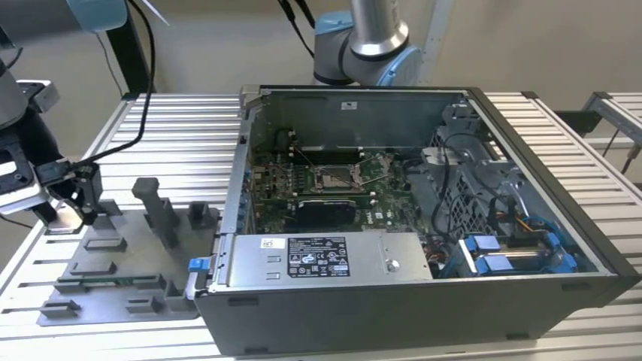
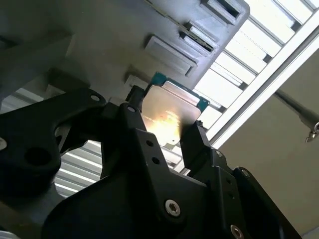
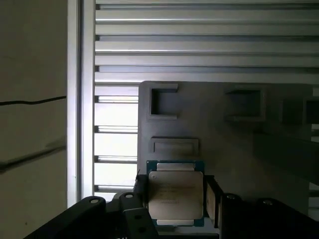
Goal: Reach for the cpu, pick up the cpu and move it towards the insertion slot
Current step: 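Pick up the cpu and move it towards the insertion slot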
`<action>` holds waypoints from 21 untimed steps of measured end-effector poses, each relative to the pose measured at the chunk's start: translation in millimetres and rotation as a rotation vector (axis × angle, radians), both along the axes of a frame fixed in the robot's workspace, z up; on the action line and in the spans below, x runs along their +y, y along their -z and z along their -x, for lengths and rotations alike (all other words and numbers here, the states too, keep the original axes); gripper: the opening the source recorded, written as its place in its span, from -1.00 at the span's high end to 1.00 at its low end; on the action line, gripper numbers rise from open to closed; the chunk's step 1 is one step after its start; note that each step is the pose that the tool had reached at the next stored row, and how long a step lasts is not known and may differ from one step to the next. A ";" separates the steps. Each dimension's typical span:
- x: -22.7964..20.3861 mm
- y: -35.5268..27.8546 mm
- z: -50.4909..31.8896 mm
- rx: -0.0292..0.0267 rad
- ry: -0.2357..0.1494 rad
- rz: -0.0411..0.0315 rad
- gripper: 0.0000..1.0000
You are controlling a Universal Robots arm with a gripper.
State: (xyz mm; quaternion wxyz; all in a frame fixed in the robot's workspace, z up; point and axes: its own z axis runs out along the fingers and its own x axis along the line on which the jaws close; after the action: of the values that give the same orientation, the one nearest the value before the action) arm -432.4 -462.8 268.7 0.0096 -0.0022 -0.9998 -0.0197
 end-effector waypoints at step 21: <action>0.0 -19.1 0.0 -0.0003 0.000 -0.0003 1.00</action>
State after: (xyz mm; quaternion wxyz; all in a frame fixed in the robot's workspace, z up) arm -432.4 -462.7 287.8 0.0094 -0.0022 -0.9998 -0.0198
